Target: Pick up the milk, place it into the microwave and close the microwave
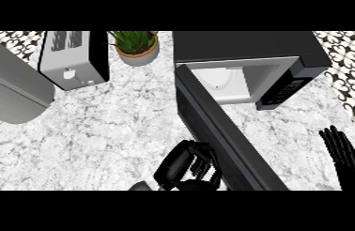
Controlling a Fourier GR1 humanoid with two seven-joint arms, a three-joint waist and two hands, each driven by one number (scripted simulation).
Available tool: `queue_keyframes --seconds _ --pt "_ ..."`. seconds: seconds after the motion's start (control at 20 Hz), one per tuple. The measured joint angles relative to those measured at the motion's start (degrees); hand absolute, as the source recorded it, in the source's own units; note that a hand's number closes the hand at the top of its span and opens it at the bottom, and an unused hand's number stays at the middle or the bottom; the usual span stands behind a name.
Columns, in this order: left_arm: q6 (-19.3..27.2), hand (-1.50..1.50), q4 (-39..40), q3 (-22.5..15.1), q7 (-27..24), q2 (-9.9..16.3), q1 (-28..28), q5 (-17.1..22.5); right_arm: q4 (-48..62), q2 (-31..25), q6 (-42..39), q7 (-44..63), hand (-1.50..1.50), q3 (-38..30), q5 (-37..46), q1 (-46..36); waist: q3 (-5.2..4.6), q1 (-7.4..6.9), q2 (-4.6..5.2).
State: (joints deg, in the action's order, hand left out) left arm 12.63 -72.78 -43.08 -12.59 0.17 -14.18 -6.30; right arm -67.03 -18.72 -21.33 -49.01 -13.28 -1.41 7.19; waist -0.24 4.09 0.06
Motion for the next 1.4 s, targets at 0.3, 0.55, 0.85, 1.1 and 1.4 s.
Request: queue_keyframes --seconds 0.3,0.55,0.85,1.1,1.4 --pt "8.4 1.5 7.6 -5.0 -5.1 0.0 -5.8 7.9 -10.3 -1.2 -2.9 4.4 -1.5 2.1 -5.9 3.3 -0.07 1.64 0.34" --pt "12.1 1.5 11.9 -8.9 -5.7 0.1 -10.2 15.0 -17.8 -3.5 -5.0 8.3 -1.5 3.2 -10.3 5.1 -0.12 3.22 0.63" --pt "15.9 1.5 13.1 -11.2 -8.4 0.3 -14.3 22.8 -24.8 -5.3 -7.1 12.6 -1.5 4.9 -14.9 6.4 -0.21 5.28 1.09" --pt "20.2 1.5 13.1 -11.3 -10.5 0.2 -17.3 28.3 -28.5 -7.8 -8.4 15.2 -1.5 5.3 -17.2 6.1 -0.24 6.9 1.49" --pt "27.3 1.5 13.8 -9.5 -11.4 0.0 -21.1 34.3 -31.9 -10.9 -9.3 17.3 -1.5 4.2 -19.5 5.4 -0.22 8.65 1.79"
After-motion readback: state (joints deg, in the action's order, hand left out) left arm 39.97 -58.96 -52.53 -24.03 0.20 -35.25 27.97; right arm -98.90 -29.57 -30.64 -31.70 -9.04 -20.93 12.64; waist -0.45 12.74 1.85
